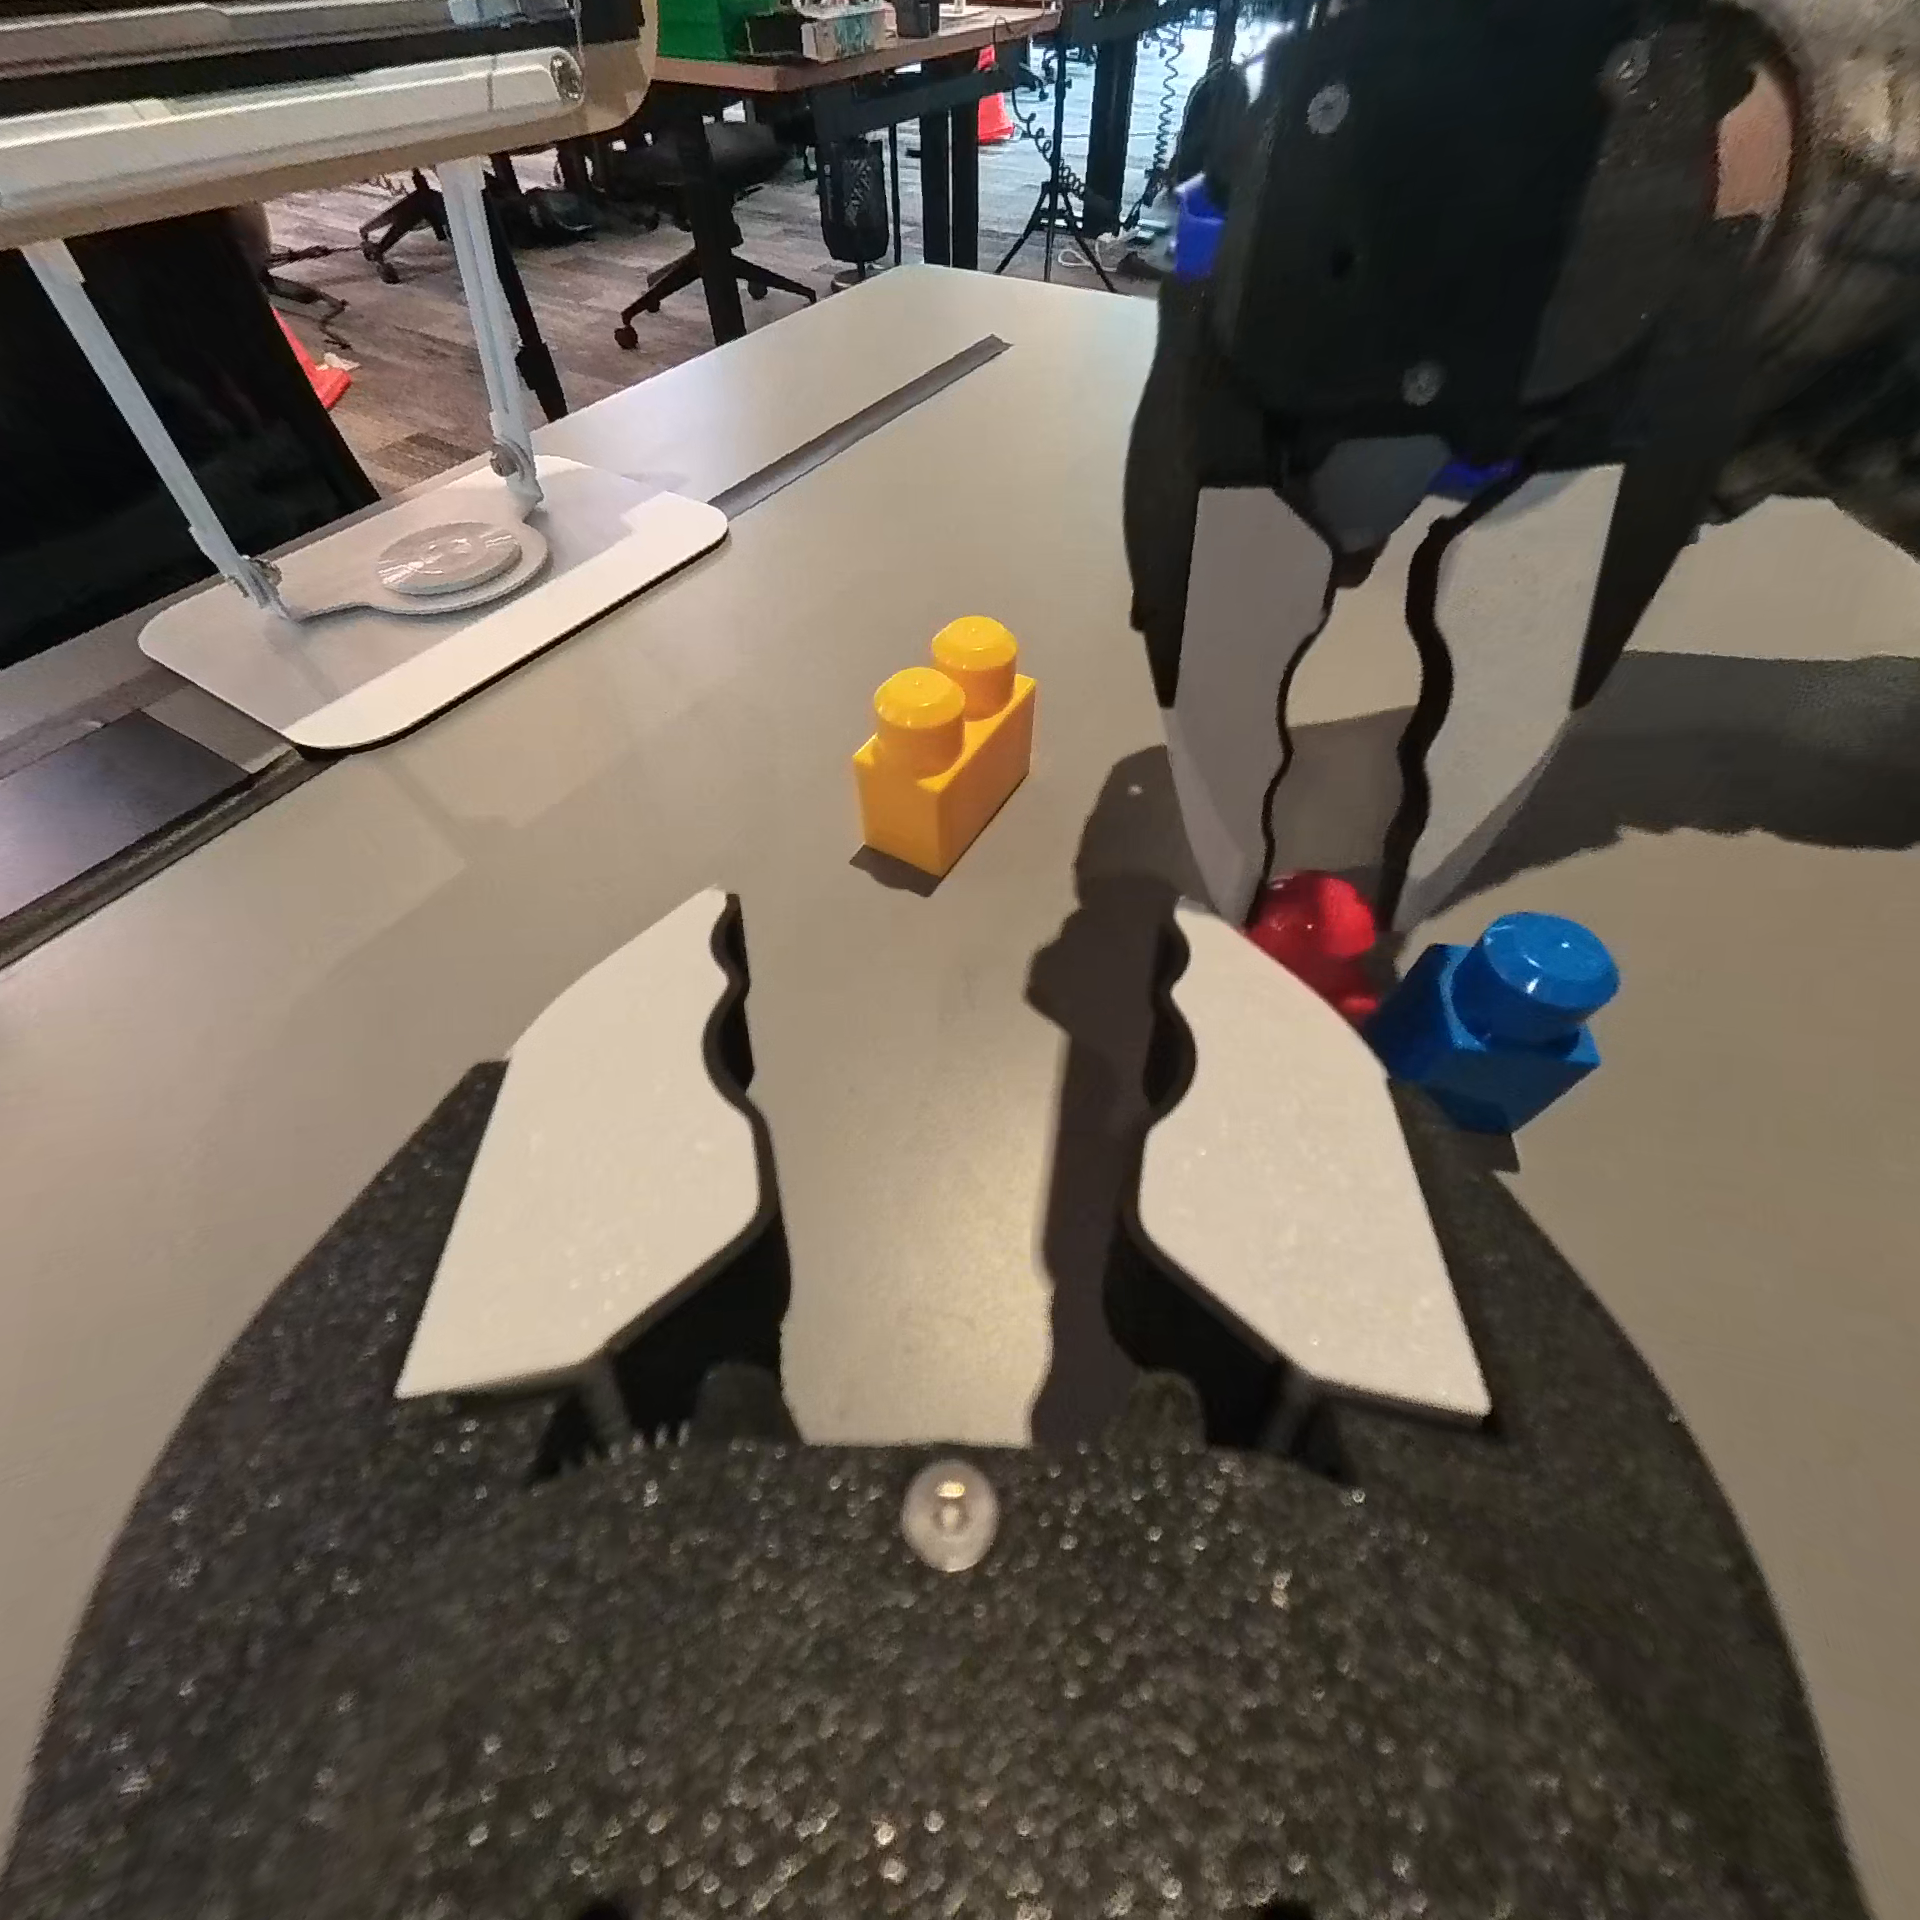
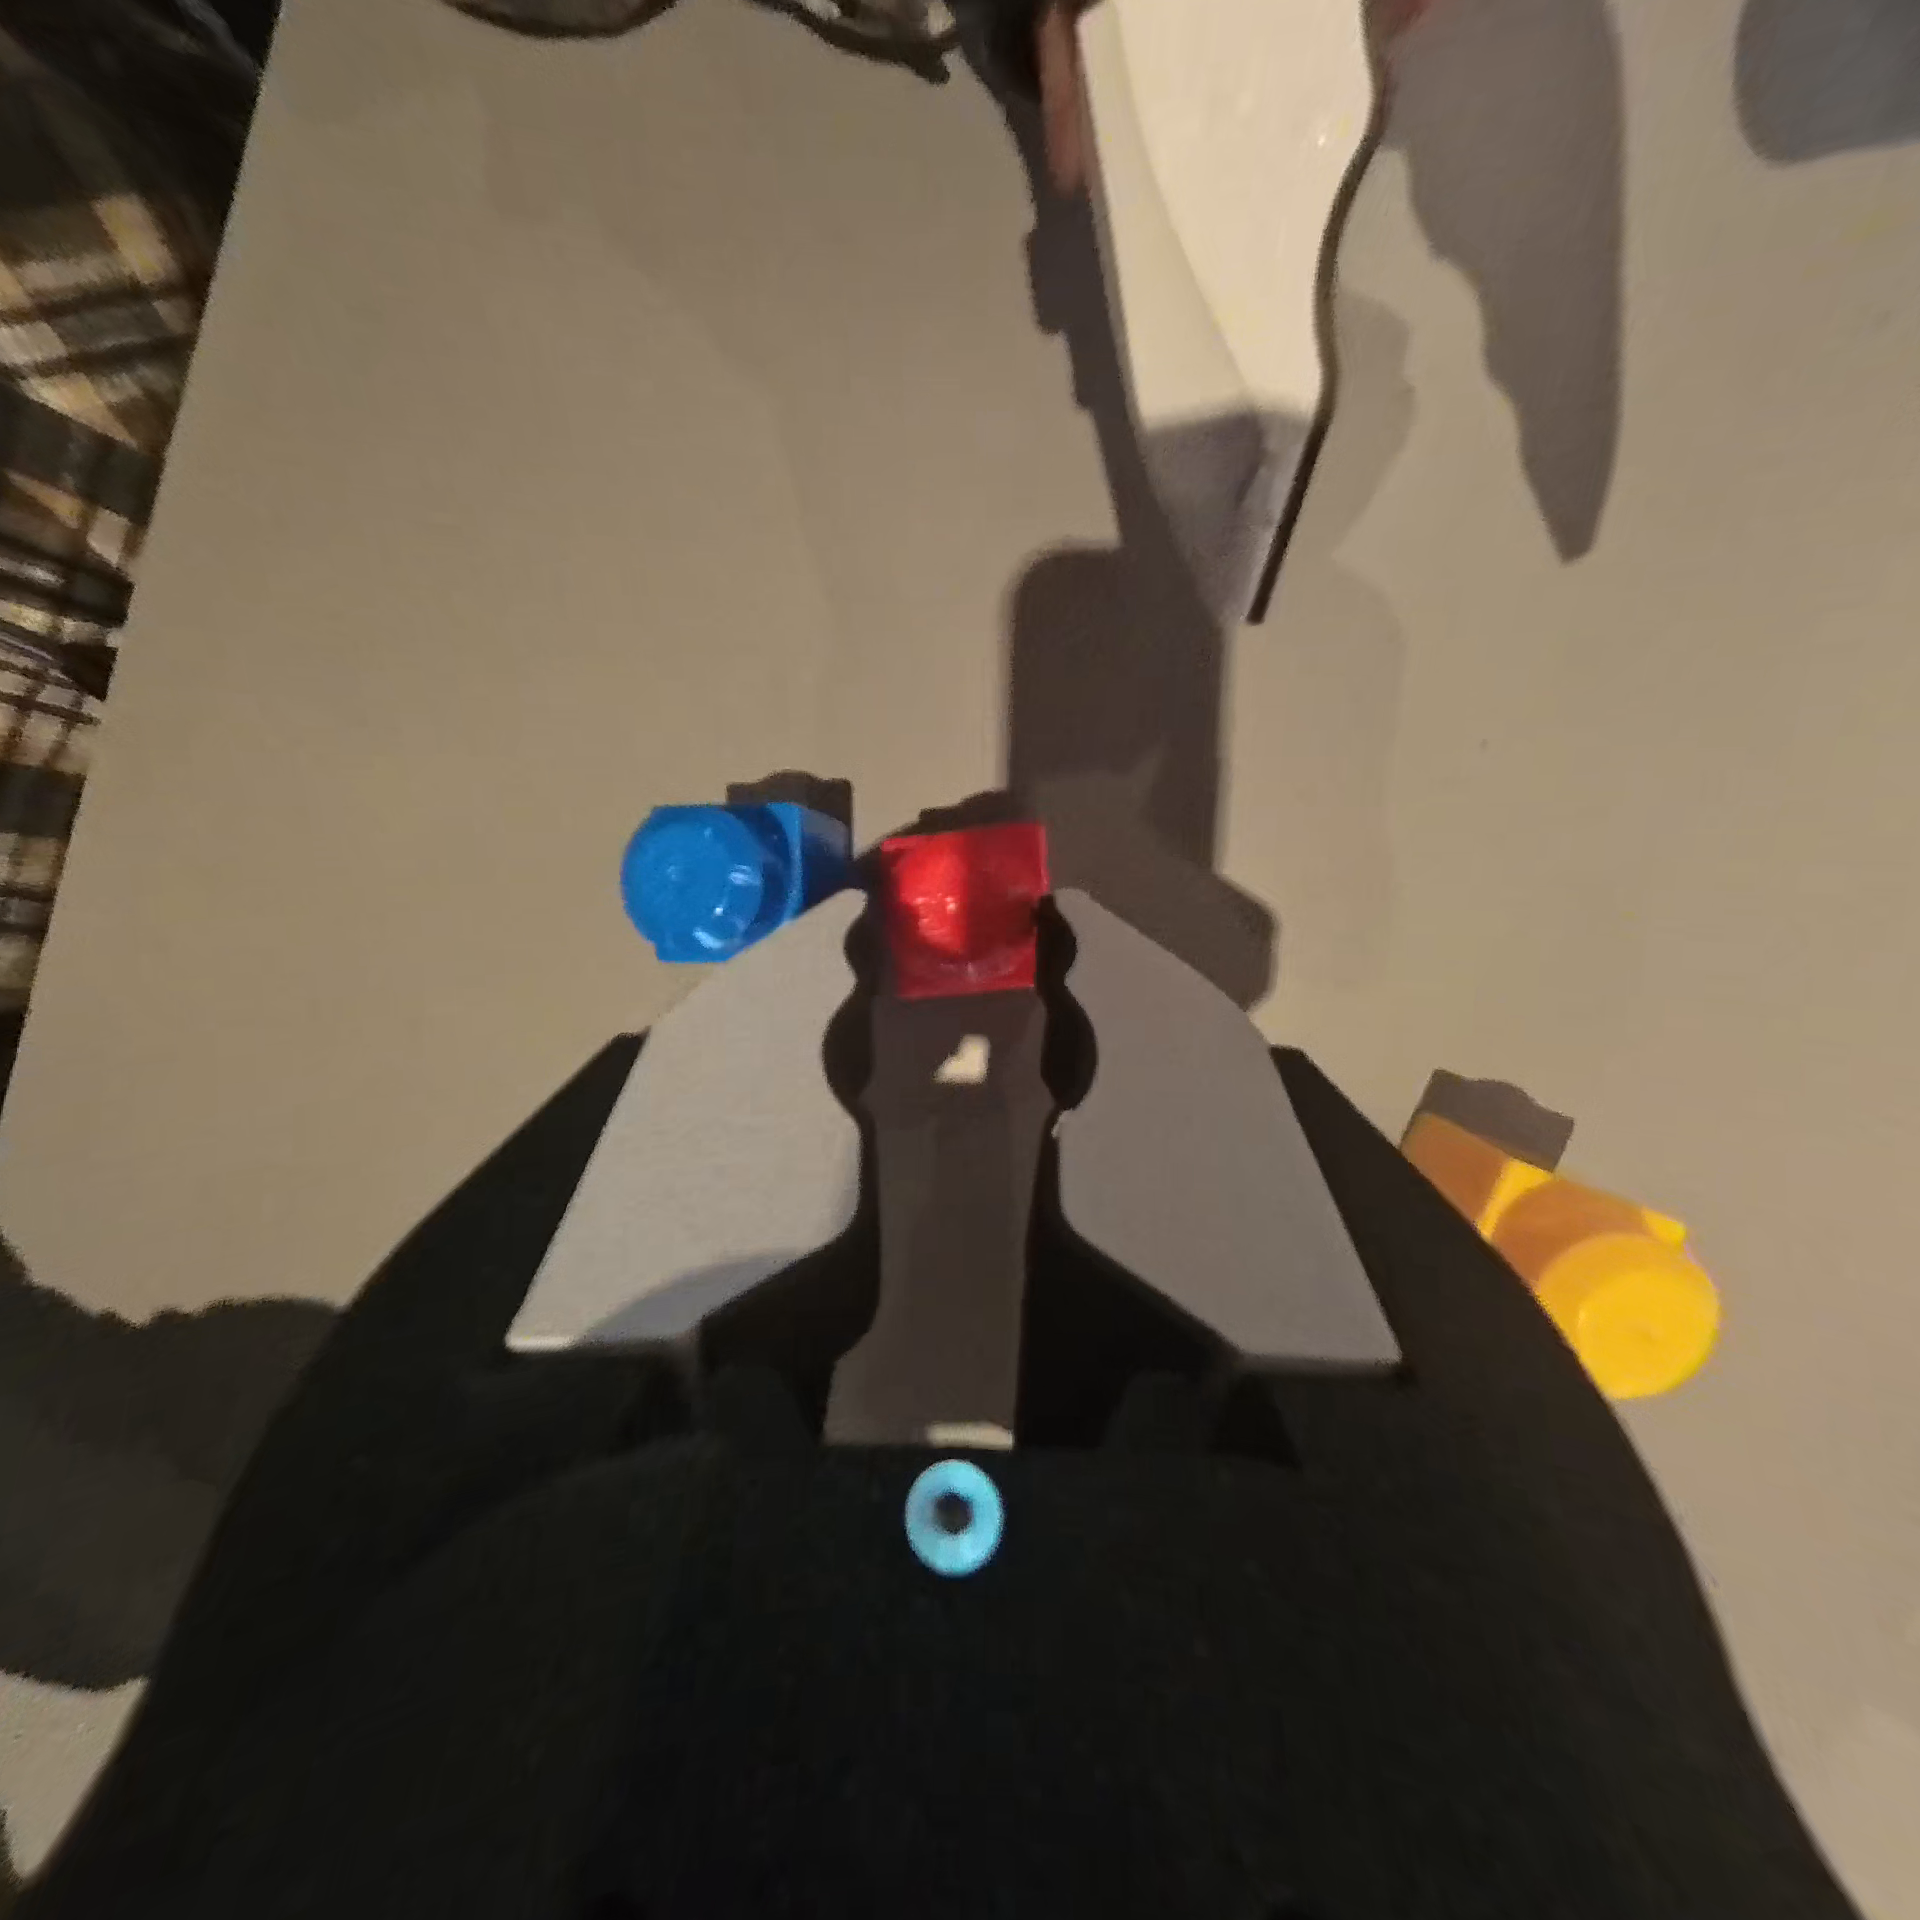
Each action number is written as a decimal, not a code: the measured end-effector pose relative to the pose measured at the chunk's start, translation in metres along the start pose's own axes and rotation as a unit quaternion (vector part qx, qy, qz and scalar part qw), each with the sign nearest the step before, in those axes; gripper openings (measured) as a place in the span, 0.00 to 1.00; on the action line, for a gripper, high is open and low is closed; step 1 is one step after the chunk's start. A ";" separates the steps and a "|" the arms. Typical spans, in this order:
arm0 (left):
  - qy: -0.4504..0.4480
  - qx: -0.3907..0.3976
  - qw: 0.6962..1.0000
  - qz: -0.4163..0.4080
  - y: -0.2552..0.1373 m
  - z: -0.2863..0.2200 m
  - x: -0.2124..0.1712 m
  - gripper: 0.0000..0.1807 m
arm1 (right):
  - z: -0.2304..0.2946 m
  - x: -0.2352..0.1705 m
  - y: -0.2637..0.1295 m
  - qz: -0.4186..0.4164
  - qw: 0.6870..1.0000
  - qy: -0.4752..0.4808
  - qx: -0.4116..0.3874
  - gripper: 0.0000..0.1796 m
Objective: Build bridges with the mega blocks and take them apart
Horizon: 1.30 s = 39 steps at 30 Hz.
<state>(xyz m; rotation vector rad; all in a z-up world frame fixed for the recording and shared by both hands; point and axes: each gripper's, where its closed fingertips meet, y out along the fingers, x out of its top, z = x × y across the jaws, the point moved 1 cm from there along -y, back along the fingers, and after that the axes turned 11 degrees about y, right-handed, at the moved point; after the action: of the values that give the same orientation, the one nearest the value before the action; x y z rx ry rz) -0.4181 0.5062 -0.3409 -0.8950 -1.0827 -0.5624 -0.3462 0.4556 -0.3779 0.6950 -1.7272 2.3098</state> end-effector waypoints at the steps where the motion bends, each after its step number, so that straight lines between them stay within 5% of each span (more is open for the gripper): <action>1: 0.000 0.000 1.000 -0.001 0.000 0.000 0.001 0.41 | 0.000 0.001 0.000 0.000 1.000 0.005 0.004 0.16; 17: 0.002 0.000 1.000 -0.006 -0.003 -0.001 0.004 0.41 | 0.011 0.002 0.002 0.020 0.995 0.085 0.038 0.16; 39: 0.003 0.000 1.000 -0.004 -0.002 0.000 0.004 0.41 | 0.016 0.006 -0.006 -0.016 0.998 0.055 0.029 0.16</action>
<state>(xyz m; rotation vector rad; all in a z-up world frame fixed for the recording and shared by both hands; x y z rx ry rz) -0.4182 0.5045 -0.3366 -0.8888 -1.0823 -0.5714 -0.3452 0.4421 -0.3664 0.5904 -1.5961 2.3381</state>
